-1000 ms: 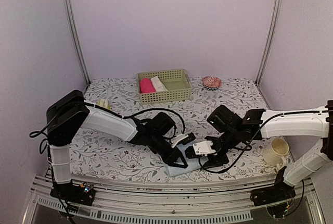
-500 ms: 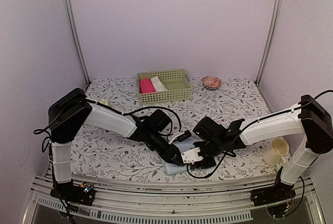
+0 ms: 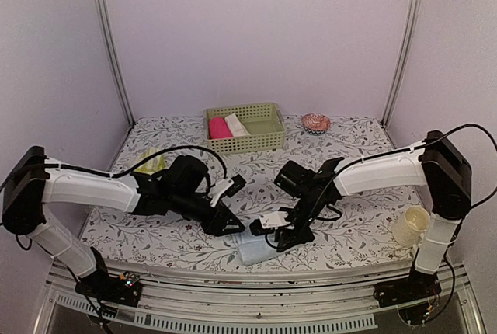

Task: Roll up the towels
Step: Roll the towel at the center of the board.

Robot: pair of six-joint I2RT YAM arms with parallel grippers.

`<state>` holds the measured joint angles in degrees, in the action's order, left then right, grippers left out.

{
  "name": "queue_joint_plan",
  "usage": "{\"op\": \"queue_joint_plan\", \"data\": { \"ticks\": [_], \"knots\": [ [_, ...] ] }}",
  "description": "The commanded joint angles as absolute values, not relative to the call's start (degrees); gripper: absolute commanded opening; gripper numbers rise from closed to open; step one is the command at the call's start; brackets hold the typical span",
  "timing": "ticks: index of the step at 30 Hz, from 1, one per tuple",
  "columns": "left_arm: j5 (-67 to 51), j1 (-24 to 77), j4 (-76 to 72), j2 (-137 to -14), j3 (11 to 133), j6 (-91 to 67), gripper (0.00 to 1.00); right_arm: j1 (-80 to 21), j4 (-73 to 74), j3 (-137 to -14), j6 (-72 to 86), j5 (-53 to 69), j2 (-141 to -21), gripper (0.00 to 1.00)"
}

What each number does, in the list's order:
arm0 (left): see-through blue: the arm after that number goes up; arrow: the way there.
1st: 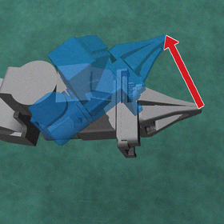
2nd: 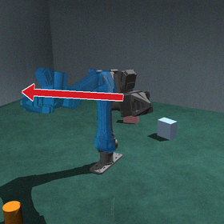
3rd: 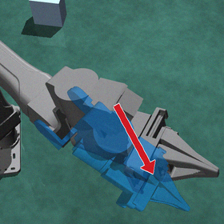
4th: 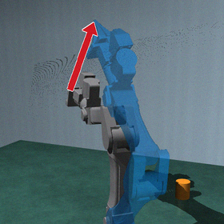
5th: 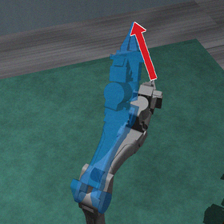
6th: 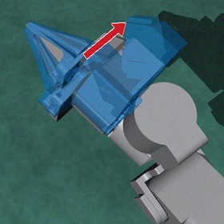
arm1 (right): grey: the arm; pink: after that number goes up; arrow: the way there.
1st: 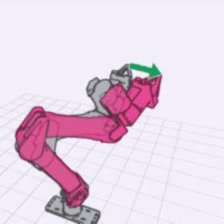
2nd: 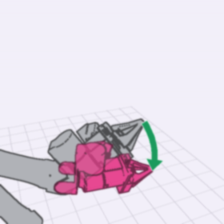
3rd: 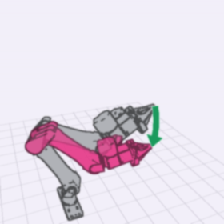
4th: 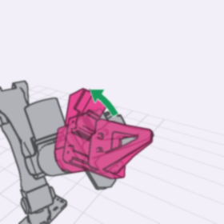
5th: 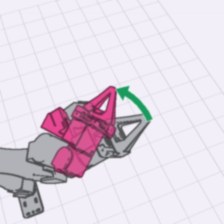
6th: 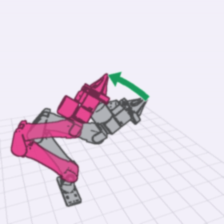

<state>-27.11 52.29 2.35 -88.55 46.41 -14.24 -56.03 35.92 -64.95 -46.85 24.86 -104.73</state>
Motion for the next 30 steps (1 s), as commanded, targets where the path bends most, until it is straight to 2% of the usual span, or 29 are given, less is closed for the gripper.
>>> {"op": "queue_joint_plan", "data": {
  "ticks": [1, 7, 12, 20, 30],
  "knots": [
    [-13.0, 55.1, -4.0, -79.9, 36.6, -14.0, 0.39, -52.2, 53.2, -69.7, -44.2, 36.6, -113.0, 0.14],
    [1.8, 63.4, -0.3, -73.9, 33.2, -11.1, 0.39, -47.2, 62.5, -81.3, -44.5, 41.6, -122.8, 0.14],
    [9.8, 73.5, -0.6, -74.3, 33.2, -7.9, 0.39, -44.5, 69.0, -90.8, -44.6, 43.6, -131.3, 0.15],
    [20.9, 80.6, 1.1, -87.4, 43.9, 2.4, 0.49, -43.2, 71.6, -96.4, -44.0, 44.8, -139.4, 0.15],
    [26.5, 80.2, -1.4, -100.4, 52.3, 18.0, 0.52, -43.1, 71.1, -95.9, -43.3, 44.2, -139.6, 0.17]
  ]
}}
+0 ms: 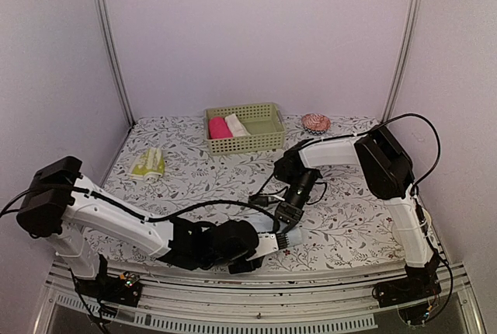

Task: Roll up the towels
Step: Roll the towel at the center of the board.

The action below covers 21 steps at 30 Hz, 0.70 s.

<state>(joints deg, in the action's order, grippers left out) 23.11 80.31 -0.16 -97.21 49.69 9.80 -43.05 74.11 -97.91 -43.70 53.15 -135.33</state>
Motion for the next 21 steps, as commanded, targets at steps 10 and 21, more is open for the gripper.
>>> {"op": "queue_joint_plan", "data": {
  "ticks": [10, 21],
  "knots": [
    [23.9, 78.7, 1.1, -108.4, 56.0, 19.1, 0.42, -43.0, 72.5, -96.4, -44.7, 46.9, -137.8, 0.24],
    [14.0, 73.3, 9.9, -110.1, 59.3, 13.5, 0.22, -35.9, 74.0, -94.2, -46.7, 48.8, -116.1, 0.48]
  ]
}}
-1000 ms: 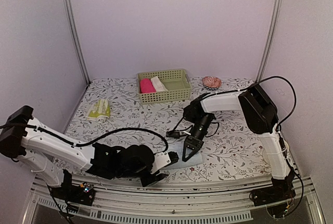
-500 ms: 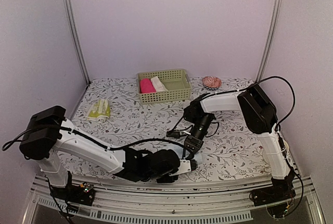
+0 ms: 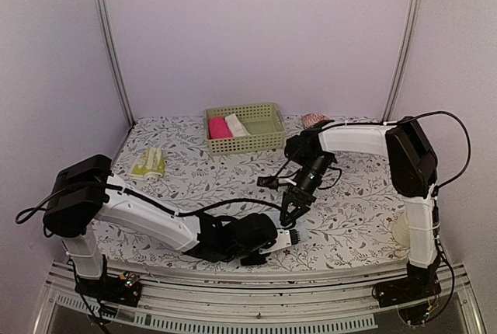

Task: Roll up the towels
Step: Roll the towel at the center of the board.

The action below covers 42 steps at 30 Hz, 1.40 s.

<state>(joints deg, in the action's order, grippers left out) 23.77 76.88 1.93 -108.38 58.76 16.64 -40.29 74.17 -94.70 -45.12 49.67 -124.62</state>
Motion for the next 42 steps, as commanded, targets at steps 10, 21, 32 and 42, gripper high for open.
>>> {"op": "queue_joint_plan", "data": {
  "ticks": [10, 21, 32, 42],
  "knots": [
    [-8.9, 64.7, 20.3, -116.8, 67.9, 3.5, 0.20, -27.2, 41.0, -68.5, -39.6, 36.4, -87.0, 0.44],
    [-28.0, 55.9, 20.6, -118.6, 71.5, -3.5, 0.21, -35.3, 25.8, -46.7, -49.4, 25.4, -74.9, 0.55],
    [-33.6, 52.9, 20.7, -120.4, 71.9, -4.6, 0.20, -50.0, 9.7, -46.1, -49.4, 4.2, -86.3, 0.59],
    [-32.6, 51.2, 21.5, -119.2, 71.9, -3.4, 0.33, -51.6, 7.6, -47.6, -51.5, 1.5, -95.7, 0.50]
  ]
}}
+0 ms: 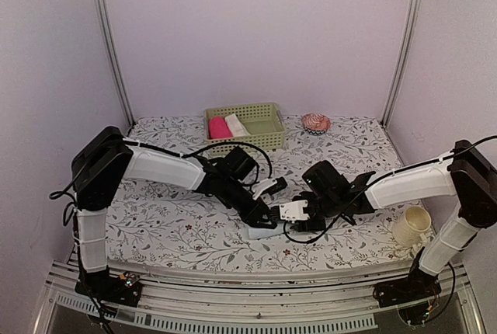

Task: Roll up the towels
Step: Roll the towel at the center of the board.

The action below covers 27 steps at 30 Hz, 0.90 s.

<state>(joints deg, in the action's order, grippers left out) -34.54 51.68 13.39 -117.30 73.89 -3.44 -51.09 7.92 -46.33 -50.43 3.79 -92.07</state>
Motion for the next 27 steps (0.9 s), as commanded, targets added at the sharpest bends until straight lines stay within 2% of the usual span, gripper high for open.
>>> {"op": "queue_joint_plan", "data": {
  "ticks": [1, 4, 6, 9, 13, 23, 27],
  "knots": [
    [-31.9, 51.2, 21.4, -118.7, 71.7, -3.4, 0.35, -51.7, 8.9, -48.1, -51.3, 1.8, -97.1, 0.41],
    [-27.9, 51.2, 20.9, -116.4, 70.5, -4.3, 0.45, -51.6, 14.0, -50.9, -49.8, 3.8, -99.9, 0.24],
    [-25.8, 51.4, 18.4, -113.5, 67.6, -5.3, 0.52, -51.6, 18.1, -52.5, -48.8, 6.7, -101.1, 0.20],
    [-23.4, 52.1, 12.6, -105.4, 60.3, -7.3, 0.55, -51.5, 24.9, -55.1, -47.9, 11.5, -102.8, 0.16],
    [-14.7, 55.4, 9.1, -98.5, 54.1, -8.8, 0.58, -51.6, 32.6, -58.9, -46.0, 16.7, -105.6, 0.14],
    [15.2, 70.9, 5.1, -85.4, 45.6, -12.7, 0.57, -51.5, 48.6, -68.9, -44.7, 26.5, -114.0, 0.14],
    [19.2, 73.0, 1.4, -80.4, 40.8, -13.0, 0.57, -51.4, 51.8, -72.6, -44.6, 28.6, -116.1, 0.13]
  ]
}}
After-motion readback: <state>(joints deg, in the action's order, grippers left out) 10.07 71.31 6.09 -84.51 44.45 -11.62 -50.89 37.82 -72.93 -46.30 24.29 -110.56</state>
